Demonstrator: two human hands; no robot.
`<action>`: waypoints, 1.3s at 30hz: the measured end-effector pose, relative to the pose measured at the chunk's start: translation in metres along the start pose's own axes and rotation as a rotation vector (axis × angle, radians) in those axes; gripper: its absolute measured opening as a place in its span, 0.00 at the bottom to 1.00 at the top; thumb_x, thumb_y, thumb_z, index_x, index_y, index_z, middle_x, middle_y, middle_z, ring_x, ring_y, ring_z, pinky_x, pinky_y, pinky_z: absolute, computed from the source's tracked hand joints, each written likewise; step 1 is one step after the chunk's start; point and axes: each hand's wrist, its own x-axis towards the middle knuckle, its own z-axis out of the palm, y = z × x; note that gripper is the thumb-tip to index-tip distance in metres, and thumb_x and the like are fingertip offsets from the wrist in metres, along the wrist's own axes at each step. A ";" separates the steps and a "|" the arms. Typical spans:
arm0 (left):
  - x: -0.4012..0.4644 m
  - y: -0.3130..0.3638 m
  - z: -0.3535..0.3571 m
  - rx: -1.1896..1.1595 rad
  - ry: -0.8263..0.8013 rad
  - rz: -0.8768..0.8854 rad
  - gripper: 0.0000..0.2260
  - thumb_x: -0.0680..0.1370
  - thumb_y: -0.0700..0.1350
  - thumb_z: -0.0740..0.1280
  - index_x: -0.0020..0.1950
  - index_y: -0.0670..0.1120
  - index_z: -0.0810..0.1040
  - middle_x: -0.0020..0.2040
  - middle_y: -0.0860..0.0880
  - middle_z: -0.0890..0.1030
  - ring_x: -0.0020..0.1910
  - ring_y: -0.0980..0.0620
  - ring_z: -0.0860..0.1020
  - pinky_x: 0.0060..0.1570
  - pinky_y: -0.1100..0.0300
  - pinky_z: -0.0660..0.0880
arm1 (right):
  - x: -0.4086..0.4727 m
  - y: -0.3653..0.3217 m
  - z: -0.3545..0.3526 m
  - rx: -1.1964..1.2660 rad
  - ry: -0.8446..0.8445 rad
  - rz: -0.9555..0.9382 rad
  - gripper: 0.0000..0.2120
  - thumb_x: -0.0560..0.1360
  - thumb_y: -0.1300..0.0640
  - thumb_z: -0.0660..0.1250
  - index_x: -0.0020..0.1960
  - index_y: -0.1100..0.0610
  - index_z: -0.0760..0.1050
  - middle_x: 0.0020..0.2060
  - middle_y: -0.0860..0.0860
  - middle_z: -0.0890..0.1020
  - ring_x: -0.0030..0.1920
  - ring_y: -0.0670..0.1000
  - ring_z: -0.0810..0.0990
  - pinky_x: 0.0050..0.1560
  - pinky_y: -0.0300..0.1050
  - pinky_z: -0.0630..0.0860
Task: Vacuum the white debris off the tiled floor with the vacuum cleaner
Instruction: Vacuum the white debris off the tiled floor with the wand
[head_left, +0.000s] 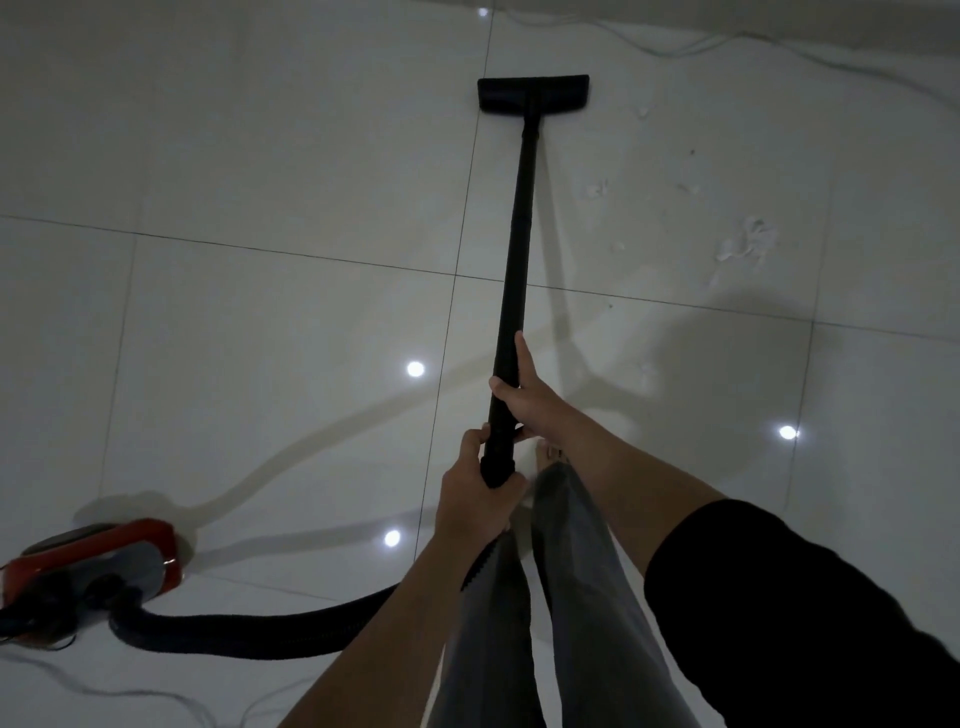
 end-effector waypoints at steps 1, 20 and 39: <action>0.005 0.002 -0.002 0.004 0.004 -0.003 0.23 0.74 0.41 0.69 0.65 0.52 0.64 0.47 0.44 0.81 0.31 0.54 0.78 0.29 0.66 0.74 | 0.004 -0.004 -0.001 0.003 0.003 -0.001 0.37 0.83 0.55 0.57 0.77 0.37 0.34 0.57 0.48 0.69 0.43 0.45 0.76 0.48 0.54 0.78; 0.078 0.048 -0.032 0.017 -0.010 0.022 0.20 0.74 0.40 0.67 0.59 0.56 0.65 0.43 0.42 0.80 0.28 0.51 0.77 0.27 0.62 0.76 | 0.068 -0.062 -0.023 0.036 0.049 -0.020 0.37 0.83 0.55 0.58 0.77 0.36 0.35 0.50 0.46 0.71 0.45 0.46 0.77 0.45 0.52 0.79; 0.133 0.066 -0.055 0.088 -0.020 0.085 0.21 0.73 0.39 0.66 0.63 0.51 0.66 0.38 0.46 0.78 0.24 0.52 0.75 0.25 0.64 0.72 | 0.108 -0.097 -0.031 0.058 0.098 -0.056 0.37 0.83 0.55 0.59 0.77 0.36 0.36 0.49 0.43 0.73 0.47 0.49 0.80 0.47 0.55 0.80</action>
